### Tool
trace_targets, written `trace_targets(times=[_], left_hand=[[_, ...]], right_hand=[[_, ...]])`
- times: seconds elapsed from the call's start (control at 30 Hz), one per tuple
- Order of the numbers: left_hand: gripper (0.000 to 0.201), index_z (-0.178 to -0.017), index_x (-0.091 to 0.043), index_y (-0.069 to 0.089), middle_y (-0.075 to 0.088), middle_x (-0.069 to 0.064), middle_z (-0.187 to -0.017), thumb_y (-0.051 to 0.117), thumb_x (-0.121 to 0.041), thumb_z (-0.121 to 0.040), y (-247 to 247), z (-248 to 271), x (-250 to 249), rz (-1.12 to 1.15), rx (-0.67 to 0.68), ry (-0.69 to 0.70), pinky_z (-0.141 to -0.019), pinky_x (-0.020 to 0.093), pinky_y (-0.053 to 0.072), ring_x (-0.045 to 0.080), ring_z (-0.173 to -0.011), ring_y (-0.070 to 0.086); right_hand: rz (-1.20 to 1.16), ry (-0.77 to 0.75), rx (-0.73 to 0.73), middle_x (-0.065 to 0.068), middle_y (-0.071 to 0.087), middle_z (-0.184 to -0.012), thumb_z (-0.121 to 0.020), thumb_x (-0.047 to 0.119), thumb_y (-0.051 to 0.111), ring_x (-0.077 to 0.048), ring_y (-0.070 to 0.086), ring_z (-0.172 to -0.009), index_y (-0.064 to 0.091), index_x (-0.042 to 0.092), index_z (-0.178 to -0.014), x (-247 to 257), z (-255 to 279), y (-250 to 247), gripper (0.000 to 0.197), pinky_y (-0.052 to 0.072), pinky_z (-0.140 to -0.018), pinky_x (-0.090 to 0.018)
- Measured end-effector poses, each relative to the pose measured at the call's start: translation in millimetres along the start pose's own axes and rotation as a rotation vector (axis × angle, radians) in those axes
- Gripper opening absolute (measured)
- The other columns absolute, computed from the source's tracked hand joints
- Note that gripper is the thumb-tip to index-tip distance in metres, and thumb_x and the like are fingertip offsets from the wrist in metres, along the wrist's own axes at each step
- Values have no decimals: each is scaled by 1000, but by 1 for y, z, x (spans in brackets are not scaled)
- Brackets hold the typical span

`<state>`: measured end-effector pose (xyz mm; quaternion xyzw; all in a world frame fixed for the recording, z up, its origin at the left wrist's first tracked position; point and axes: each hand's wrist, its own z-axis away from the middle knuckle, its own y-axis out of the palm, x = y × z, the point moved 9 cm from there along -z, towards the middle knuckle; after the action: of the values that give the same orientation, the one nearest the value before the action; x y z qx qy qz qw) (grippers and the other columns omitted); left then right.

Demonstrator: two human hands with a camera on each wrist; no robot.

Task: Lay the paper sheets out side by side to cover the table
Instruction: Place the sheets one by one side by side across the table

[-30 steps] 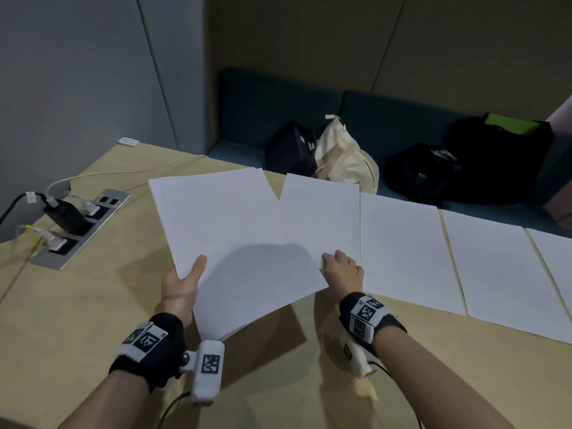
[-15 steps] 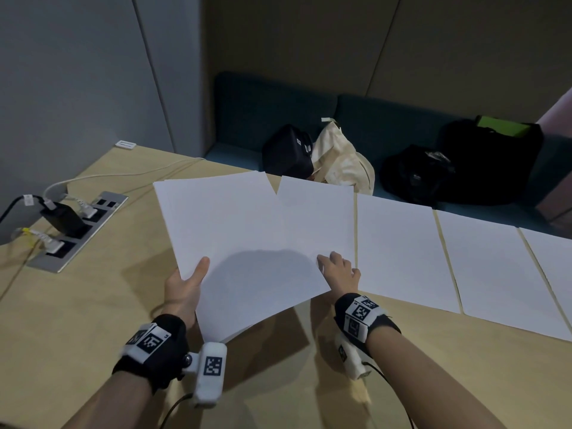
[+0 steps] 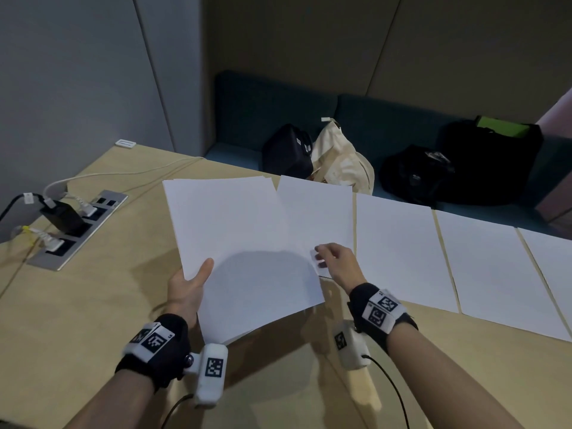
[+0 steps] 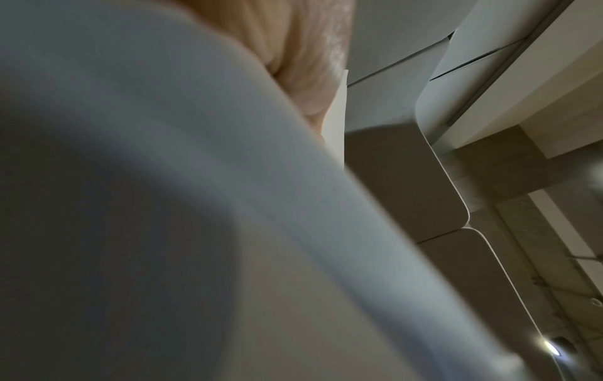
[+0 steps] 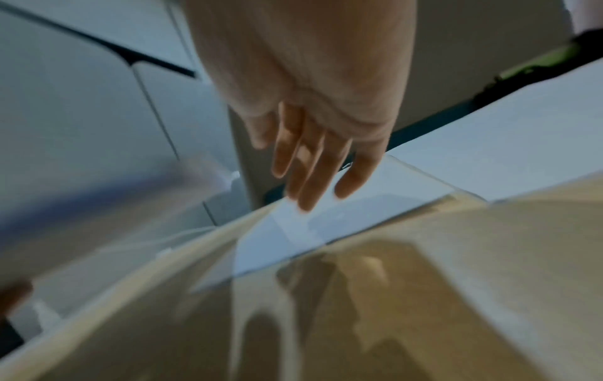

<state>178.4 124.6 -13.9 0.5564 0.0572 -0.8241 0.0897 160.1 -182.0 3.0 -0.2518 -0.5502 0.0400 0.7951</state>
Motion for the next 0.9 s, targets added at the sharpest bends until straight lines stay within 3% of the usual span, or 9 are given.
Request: trace_targets(times=[0.1,0.23,0.37,0.47,0.6,0.77,0.9], left_hand=[[40,-122,4,56,62,18,-123,58,-19,-90,6,2,2,-7,10,-8,-93,36,44,32,-109,59],[38,-120,2,56,63,15,-116,60,-20,-89,20,10,6,32,32,-28,-87,34,44,25,-99,58],[38,-119,1,57,63,12,-110,60,-22,-89,28,20,9,51,17,-27,-87,33,44,26,-101,59],[41,-121,1,57,64,14,-117,60,-23,-89,32,25,14,53,-1,-24,-95,37,45,29,-108,60],[42,-120,0,58,64,16,-120,60,-27,-89,35,28,15,32,-41,2,-98,39,45,32,-113,59],[40,-121,-1,58,63,12,-121,59,-26,-89,28,34,18,60,-89,4,-103,42,43,28,-114,58],[40,-124,1,56,60,13,-126,57,-22,-91,7,38,20,73,-145,15,-98,33,41,29,-118,55]], right_hand=[[101,-15,165,0,57,-77,-85,27,64,-10,53,-67,59,12,-113,12,7,8,32,42,-63,-18],[146,-53,38,7,44,-64,-72,14,76,-8,43,-57,63,8,-107,14,11,-2,38,34,-54,-17],[140,-89,-123,9,49,-63,-72,11,75,-3,45,-58,69,2,-93,12,17,-24,24,35,-51,-12],[76,-77,-149,8,53,-63,-77,9,72,-4,49,-58,69,-1,-89,9,17,-37,16,38,-53,-12],[36,-74,-153,5,54,-65,-81,12,68,-7,49,-58,64,7,-83,6,16,-49,7,38,-52,-15],[-105,-27,-211,-10,58,-80,-89,17,56,-14,48,-55,52,10,-91,-1,7,-60,8,36,-50,-22],[-156,-14,-244,-11,58,-86,-92,17,51,-13,49,-58,48,12,-97,7,-6,-58,8,38,-50,-24]])
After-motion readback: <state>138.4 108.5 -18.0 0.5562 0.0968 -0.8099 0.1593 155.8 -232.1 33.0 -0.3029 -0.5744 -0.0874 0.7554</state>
